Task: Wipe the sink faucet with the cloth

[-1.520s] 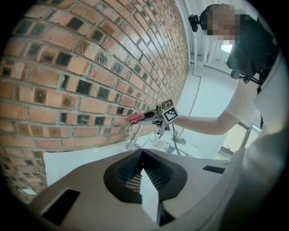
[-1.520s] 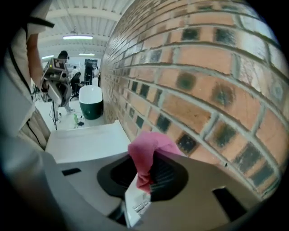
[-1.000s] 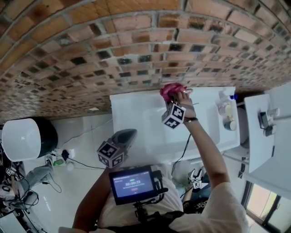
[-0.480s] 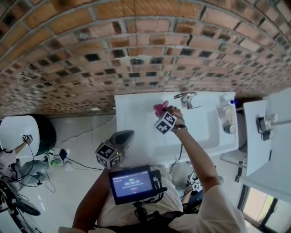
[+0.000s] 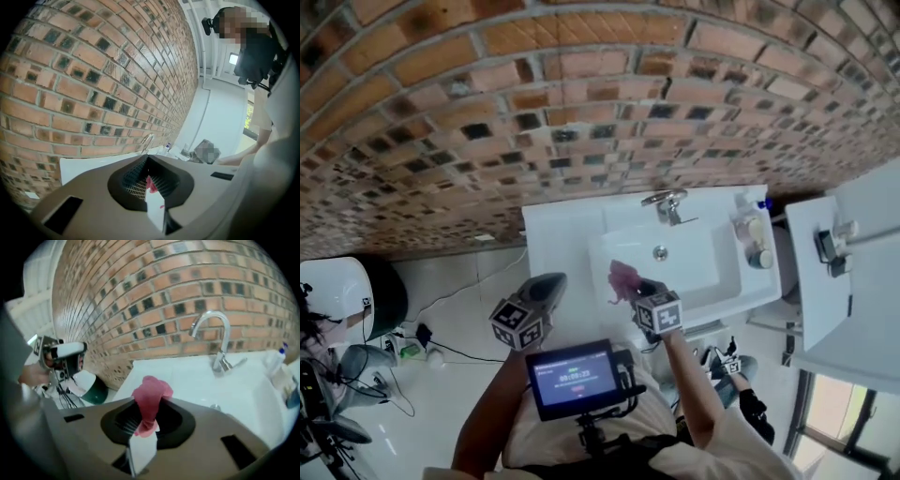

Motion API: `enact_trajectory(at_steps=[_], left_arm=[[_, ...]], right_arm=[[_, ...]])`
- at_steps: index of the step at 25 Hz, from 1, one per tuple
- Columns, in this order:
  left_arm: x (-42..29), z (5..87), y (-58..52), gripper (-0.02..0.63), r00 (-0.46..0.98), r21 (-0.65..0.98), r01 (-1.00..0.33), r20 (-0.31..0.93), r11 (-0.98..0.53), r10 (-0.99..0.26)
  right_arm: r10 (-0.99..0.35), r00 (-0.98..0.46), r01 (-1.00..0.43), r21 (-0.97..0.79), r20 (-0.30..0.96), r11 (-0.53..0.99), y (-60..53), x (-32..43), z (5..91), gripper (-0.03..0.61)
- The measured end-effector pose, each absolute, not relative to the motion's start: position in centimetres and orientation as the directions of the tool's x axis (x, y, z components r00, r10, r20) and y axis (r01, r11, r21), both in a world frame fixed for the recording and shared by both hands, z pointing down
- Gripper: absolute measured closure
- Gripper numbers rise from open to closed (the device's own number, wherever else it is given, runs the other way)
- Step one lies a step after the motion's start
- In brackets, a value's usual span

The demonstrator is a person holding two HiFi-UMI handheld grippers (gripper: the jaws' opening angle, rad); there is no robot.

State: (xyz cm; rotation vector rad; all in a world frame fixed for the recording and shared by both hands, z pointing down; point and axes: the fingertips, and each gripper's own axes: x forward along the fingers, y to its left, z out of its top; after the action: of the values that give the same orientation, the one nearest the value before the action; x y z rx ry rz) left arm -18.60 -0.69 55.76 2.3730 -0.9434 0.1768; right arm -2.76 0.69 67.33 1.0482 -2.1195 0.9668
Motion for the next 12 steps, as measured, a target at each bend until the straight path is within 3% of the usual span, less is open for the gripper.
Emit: enact_trajectory(at_steps=[4, 12], left_arm=[[-17.6, 56.0, -0.6, 0.620, 0.761, 0.469, -0.646, 0.327, -0.603, -0.561], [-14.7, 57.2, 0.0, 0.620, 0.796, 0.465, -0.606, 0.367, -0.646, -0.482]], right_arm=[[-0.456, -0.506, -0.862, -0.416, 0.732, 0.288, 3.0, 0.1, 67.9, 0.495], [-0.547, -0.429, -0.901, -0.384, 0.719, 0.202, 1.6, 3.5, 68.7, 0.493]])
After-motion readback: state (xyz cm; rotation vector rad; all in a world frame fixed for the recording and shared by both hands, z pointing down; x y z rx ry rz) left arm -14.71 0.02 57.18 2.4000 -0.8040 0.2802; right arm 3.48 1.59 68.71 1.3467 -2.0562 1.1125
